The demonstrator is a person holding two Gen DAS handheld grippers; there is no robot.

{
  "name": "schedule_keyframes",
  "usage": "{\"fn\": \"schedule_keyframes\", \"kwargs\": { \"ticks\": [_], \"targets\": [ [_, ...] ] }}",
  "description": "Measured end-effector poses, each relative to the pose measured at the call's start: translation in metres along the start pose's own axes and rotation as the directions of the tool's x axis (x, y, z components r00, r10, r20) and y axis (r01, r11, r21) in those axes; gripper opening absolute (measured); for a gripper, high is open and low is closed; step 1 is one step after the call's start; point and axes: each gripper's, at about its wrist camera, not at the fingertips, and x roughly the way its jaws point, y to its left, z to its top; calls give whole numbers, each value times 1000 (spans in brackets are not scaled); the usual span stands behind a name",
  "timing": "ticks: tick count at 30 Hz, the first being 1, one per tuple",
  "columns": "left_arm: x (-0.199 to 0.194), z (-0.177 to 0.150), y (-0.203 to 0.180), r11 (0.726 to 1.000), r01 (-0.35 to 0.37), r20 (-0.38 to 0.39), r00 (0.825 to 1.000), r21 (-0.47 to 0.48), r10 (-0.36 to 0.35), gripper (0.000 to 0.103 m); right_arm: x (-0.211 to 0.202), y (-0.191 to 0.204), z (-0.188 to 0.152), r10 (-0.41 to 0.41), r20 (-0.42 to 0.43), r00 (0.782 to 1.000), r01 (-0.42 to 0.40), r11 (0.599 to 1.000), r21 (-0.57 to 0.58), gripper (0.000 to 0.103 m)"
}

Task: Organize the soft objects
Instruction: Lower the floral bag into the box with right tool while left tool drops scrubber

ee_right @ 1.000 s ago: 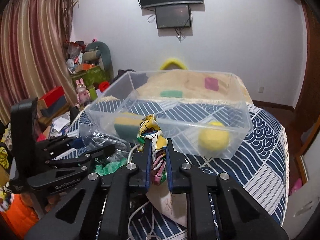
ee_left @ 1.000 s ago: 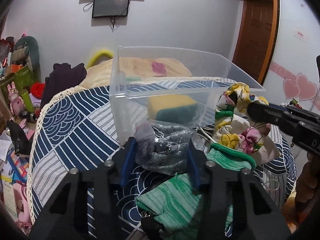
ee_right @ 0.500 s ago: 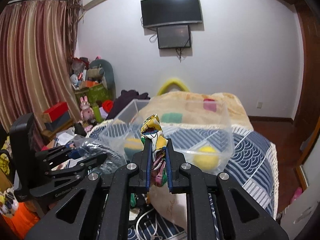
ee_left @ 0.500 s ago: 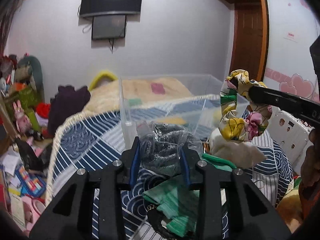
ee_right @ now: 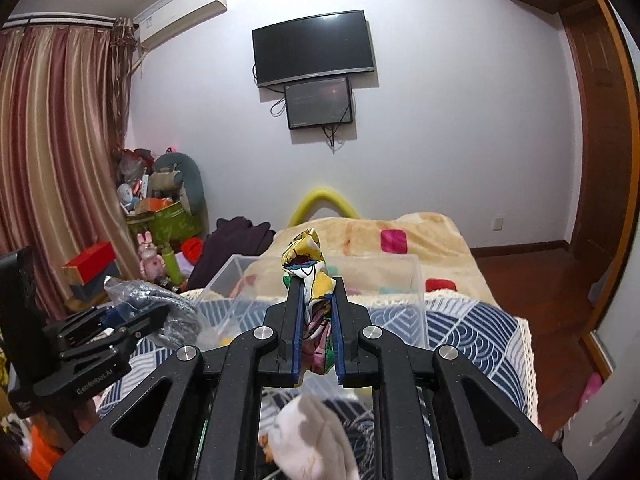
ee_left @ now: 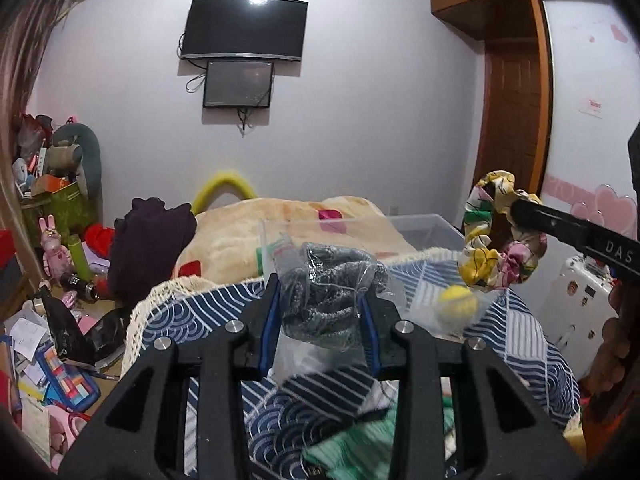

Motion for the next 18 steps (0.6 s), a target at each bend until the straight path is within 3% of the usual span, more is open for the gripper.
{"fn": "schedule_keyframes", "kwargs": {
  "ticks": [7, 18],
  "targets": [
    [26, 6, 5, 999, -40, -8, 999, -19, 40, 35, 31, -1, -6, -5, -53, 999, 6, 1000, 13, 11],
    [65, -12, -3, 1000, -22, -125, 992, -8, 21, 36, 58, -9, -24, 11, -190, 982, -8, 1000, 17, 14]
  ]
}}
